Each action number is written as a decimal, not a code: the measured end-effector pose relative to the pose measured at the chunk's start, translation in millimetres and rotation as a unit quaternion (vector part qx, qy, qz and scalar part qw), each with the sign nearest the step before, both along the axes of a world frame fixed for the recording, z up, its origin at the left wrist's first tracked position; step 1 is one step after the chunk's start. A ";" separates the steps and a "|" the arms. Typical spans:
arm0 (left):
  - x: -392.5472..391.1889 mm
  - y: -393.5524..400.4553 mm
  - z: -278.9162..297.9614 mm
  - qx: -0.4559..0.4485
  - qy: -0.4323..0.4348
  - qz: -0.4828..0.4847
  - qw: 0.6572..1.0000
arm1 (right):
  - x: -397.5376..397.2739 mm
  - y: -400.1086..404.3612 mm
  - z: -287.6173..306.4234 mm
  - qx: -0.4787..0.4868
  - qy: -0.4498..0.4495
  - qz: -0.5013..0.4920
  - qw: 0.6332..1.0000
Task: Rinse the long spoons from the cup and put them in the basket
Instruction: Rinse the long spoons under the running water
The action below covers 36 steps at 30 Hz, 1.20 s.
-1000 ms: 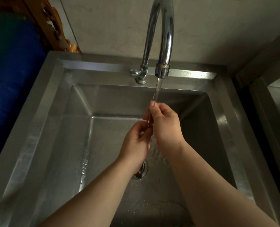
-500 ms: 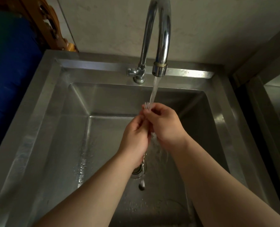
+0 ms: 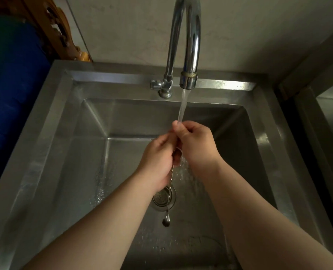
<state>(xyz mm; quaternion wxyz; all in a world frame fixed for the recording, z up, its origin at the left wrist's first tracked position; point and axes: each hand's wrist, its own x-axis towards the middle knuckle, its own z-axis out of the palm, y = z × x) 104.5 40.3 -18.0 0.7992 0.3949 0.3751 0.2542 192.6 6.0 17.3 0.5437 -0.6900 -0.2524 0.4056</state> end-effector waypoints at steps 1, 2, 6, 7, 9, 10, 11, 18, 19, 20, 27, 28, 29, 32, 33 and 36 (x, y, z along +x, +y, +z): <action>0.8 1.0 0.4 0.006 -0.027 -0.001 1.000 | 2.1 0.3 0.9 0.002 0.002 0.006 1.000; 2.3 2.0 1.0 0.003 -0.042 0.001 0.999 | 3.6 0.5 1.5 0.002 0.003 0.007 1.000; 10.3 9.9 6.1 -0.046 -0.058 0.041 0.996 | 0.6 1.6 -0.7 0.018 0.032 0.000 0.999; 12.5 11.6 6.8 -0.059 -0.047 0.056 0.996 | -2.9 0.4 -3.2 0.026 0.061 -0.003 0.998; 17.8 14.1 6.0 -0.070 0.004 0.086 0.994 | -12.0 -7.7 -10.9 0.027 0.126 -0.016 0.992; 20.8 14.8 5.0 -0.059 0.041 0.102 0.992 | -17.9 -15.1 -14.9 0.018 0.148 -0.013 0.989; 24.2 16.8 4.6 -0.045 0.065 0.119 0.990 | -24.1 -23.6 -18.9 0.002 0.162 -0.004 0.987; 23.2 26.4 3.3 -0.067 0.042 0.169 0.982 | -36.6 -50.4 -37.6 -0.141 -0.029 -0.020 0.989; 20.0 19.2 1.9 -0.048 0.054 0.138 0.988 | -34.8 -46.4 -35.7 -0.134 -0.027 -0.030 0.990; 15.2 11.1 0.0 -0.027 0.068 0.099 0.992 | -32.8 -42.4 -34.2 -0.127 -0.025 -0.037 0.991; 2.5 4.8 -3.6 0.015 0.127 0.053 0.990 | -25.8 -45.2 -31.3 -0.088 0.041 -0.010 0.995; 3.4 5.9 -3.1 0.022 0.129 0.057 0.990 | -25.7 -46.6 -31.0 -0.086 0.054 -0.010 0.995; 4.5 5.8 -2.3 0.032 0.132 0.062 0.989 | -25.3 -46.8 -30.2 -0.088 0.055 -0.010 0.995; 6.7 3.1 -1.1 0.073 0.170 0.085 0.979 | -23.4 -43.1 -28.2 -0.102 -0.011 -0.006 0.995; 6.5 2.1 -0.5 0.079 0.178 0.085 0.977 | -22.8 -42.0 -27.6 -0.102 -0.027 -0.003 0.994; 0.1 3.7 1.7 0.021 0.104 0.039 0.994 | -22.4 -46.8 -27.5 -0.086 0.038 0.014 0.995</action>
